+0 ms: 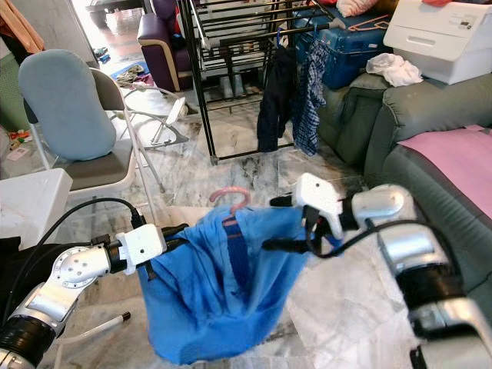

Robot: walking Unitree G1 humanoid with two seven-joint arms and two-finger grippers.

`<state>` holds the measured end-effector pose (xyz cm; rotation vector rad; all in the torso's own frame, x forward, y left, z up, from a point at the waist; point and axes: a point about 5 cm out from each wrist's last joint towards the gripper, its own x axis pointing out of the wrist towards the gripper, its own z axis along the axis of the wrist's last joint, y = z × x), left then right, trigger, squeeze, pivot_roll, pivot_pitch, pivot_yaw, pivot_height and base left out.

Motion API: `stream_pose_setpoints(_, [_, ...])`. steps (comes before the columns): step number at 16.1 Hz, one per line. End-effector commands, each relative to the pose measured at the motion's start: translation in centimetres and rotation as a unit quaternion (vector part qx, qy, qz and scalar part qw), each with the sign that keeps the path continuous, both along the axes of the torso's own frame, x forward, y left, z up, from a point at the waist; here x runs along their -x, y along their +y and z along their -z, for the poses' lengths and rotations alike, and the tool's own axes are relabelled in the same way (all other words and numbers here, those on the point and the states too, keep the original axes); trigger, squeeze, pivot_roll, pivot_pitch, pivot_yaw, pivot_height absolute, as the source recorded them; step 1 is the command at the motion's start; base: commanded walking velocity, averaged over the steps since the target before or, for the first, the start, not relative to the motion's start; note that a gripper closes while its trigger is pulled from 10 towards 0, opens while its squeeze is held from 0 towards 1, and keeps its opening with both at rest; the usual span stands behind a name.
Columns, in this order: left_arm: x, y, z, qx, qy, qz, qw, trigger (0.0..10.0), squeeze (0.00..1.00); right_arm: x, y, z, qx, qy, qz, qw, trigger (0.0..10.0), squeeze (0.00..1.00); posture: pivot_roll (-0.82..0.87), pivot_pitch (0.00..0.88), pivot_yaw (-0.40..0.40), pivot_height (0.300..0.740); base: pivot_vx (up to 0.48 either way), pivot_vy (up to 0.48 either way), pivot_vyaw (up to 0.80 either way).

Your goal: Hang hanger

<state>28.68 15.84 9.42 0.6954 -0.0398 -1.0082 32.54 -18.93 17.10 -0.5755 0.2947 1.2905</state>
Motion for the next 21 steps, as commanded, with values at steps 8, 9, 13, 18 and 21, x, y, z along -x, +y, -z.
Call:
stream_pose_setpoints(8, [0.3, -0.2, -1.3, 0.011, -0.021, 0.033, 0.999, 0.0, 0.00, -0.7, 0.3, 0.5, 0.029, 0.042, -0.047, 0.998, 0.5, 0.00, -0.10, 0.000, 0.072, 0.740, 0.000, 0.000, 0.00])
stream_pose_setpoints(9, [0.2, -0.2, -1.3, 0.011, -0.021, 0.034, 0.999, 0.0, 0.00, -0.6, 0.4, 0.6, 0.031, 0.044, -0.050, 0.997, 2.5, 0.00, -0.10, 0.000, 0.073, 0.740, 0.000, 0.000, 0.00])
stream_pose_setpoints(13, [0.2, -0.6, -1.4, 0.015, -0.021, 0.040, 0.999, 0.0, 0.00, -1.1, 0.6, 0.8, 0.035, 0.039, -0.050, 0.997, 0.0, 0.00, -0.11, 0.000, 0.075, 0.740, 0.000, 0.000, 0.00])
stream_pose_setpoints(18, [0.2, -0.9, -1.5, 0.022, -0.021, 0.045, 0.999, 0.0, 0.00, -1.5, 1.5, 1.0, 0.038, 0.028, -0.059, 0.997, 0.0, 0.00, -0.10, 0.000, 0.069, 0.740, 0.000, 0.000, 0.00])
stream_pose_setpoints(21, [0.2, -1.0, -1.5, 0.024, -0.023, 0.044, 0.998, 0.0, 0.00, -1.2, 1.2, 1.6, 0.043, 0.036, -0.062, 0.997, 0.0, 0.00, -0.10, 0.000, 0.067, 0.740, 0.000, 0.000, 0.00])
